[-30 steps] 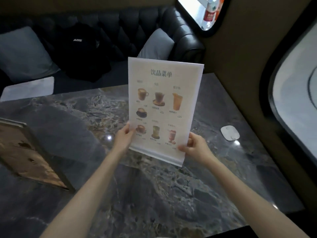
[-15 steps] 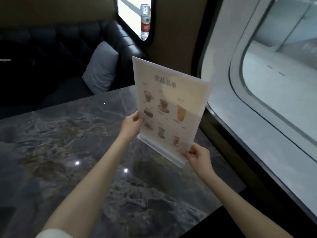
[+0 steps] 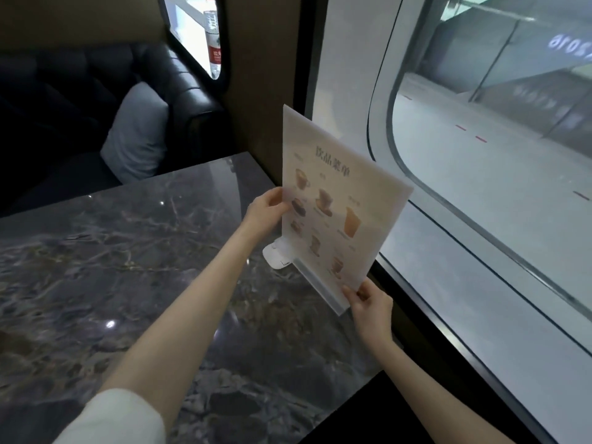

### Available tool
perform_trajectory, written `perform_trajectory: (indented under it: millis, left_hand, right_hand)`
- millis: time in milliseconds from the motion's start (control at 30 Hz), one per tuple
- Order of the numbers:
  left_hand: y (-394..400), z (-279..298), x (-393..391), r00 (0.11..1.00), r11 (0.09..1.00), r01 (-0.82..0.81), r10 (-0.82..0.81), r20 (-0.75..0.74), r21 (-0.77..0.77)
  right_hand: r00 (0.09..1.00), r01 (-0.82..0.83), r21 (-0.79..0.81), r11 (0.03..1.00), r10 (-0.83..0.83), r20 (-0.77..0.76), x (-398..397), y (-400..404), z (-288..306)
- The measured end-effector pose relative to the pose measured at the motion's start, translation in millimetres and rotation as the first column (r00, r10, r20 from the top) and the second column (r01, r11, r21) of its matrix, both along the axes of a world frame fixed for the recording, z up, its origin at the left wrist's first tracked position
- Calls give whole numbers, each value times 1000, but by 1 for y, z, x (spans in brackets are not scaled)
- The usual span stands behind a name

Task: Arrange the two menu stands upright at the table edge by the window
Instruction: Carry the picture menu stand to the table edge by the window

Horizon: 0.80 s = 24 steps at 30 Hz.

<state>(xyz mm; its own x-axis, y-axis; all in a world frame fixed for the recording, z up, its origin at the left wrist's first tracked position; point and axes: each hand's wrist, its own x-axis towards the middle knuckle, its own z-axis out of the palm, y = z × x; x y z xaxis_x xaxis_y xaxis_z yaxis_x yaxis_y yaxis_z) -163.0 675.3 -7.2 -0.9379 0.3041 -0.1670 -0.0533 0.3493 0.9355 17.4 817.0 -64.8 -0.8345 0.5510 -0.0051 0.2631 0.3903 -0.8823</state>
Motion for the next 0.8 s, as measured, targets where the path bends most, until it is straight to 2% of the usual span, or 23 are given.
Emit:
perform_trajectory:
  millis: [100,300,800]
  left_hand:
    - [16,1,2,999,999,37,-37,8,15]
    - [30,-6,7,989,995,76,-84,125,68]
    - [56,-8,-1,995,999,47,-46,83,-12]
  right_hand:
    - [1000,4,-6,1000,-4,-7,1,11,-4]
    - [999,47,14,999,-47,-4,3,21,-15]
    - [995,92,-60,994,-89,50,-9,27,-31]
